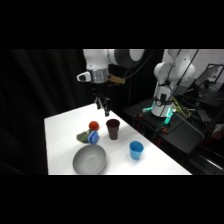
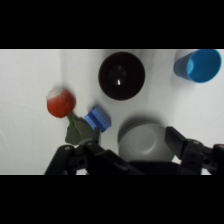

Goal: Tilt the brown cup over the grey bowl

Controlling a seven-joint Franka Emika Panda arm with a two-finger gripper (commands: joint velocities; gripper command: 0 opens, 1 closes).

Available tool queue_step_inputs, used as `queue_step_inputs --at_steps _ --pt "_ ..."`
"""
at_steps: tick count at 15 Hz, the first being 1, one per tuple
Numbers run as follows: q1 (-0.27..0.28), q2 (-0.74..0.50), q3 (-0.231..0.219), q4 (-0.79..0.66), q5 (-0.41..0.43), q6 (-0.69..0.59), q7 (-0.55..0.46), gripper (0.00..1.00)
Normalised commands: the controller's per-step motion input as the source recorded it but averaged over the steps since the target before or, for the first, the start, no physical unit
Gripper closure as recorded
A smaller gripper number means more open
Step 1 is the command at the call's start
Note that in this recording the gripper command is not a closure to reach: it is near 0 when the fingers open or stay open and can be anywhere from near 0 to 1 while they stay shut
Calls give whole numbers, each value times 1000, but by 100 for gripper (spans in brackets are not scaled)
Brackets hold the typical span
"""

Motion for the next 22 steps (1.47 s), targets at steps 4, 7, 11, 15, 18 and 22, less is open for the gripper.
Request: queue_step_inputs --at_steps 4,7,11,15,18,22 --pt "-27 -107 13 -92 95 9 -36 0" --pt "-20 -411 24 -383 220 108 -54 0" --pt "-7 -442 11 -487 282 231 -101 0" --pt "37 -205 -8 -413 397 388 -228 0" --pt "78 1 18 -265 387 488 -288 0" --pt "60 165 54 -96 264 468 -248 0"
